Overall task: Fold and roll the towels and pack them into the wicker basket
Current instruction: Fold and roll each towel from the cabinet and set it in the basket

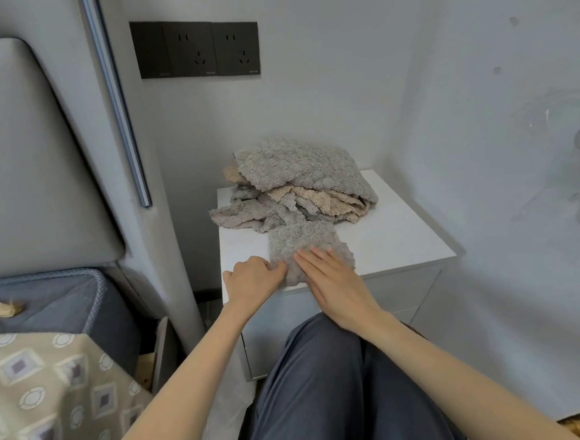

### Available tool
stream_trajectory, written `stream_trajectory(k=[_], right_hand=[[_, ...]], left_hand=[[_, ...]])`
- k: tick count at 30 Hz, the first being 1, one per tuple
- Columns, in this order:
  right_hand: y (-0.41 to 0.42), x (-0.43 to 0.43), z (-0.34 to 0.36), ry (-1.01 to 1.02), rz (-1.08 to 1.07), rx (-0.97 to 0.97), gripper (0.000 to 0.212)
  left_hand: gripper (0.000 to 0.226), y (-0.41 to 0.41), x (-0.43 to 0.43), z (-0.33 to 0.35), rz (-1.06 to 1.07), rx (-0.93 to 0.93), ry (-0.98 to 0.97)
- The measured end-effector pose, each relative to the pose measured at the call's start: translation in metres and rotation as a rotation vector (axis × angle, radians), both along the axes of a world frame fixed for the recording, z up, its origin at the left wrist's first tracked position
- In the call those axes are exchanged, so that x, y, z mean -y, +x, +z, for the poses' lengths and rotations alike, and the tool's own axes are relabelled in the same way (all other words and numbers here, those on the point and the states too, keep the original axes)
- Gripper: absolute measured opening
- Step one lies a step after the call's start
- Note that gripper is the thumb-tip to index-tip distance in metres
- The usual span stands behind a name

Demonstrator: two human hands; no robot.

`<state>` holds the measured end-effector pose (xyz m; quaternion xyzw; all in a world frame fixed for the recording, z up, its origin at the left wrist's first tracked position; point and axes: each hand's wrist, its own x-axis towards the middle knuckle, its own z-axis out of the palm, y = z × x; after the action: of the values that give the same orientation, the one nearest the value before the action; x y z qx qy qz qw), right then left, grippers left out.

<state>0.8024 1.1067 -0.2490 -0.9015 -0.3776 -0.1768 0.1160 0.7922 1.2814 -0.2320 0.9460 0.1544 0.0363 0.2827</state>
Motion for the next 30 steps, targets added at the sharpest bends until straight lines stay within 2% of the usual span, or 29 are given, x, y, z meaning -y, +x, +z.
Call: stream_trajectory(k=[8,11,13,15,19,24,30], right_hand=[[0.01,0.035,0.0,-0.044,-0.058,-0.038,0.044],[0.015,0.045,0.0,-0.107,-0.09,-0.092,0.048],[0.017,0.046,0.002,-0.123,-0.093,-0.089,0.048],[0.018,0.044,0.005,-0.105,-0.09,-0.085,0.049],[0.023,0.044,0.012,-0.125,-0.11,-0.094,0.054],[0.027,0.042,0.014,-0.102,-0.127,-0.157,0.051],[0.03,0.046,0.023,0.107,-0.144,-0.412,0.039]], left_hand=[[0.043,0.0,0.003,0.004,0.007,-0.005,0.133],[0.031,-0.003,0.001,-0.001,0.012,0.214,0.184],[0.019,-0.006,-0.003,-0.003,-0.129,0.43,0.163],[0.011,-0.009,-0.008,-0.005,-0.325,0.53,0.187],[0.02,-0.016,-0.013,-0.007,-0.407,0.506,0.188],[0.042,-0.016,-0.02,-0.007,-0.432,0.311,0.264],[0.036,-0.013,-0.019,-0.003,-0.39,0.24,0.108]])
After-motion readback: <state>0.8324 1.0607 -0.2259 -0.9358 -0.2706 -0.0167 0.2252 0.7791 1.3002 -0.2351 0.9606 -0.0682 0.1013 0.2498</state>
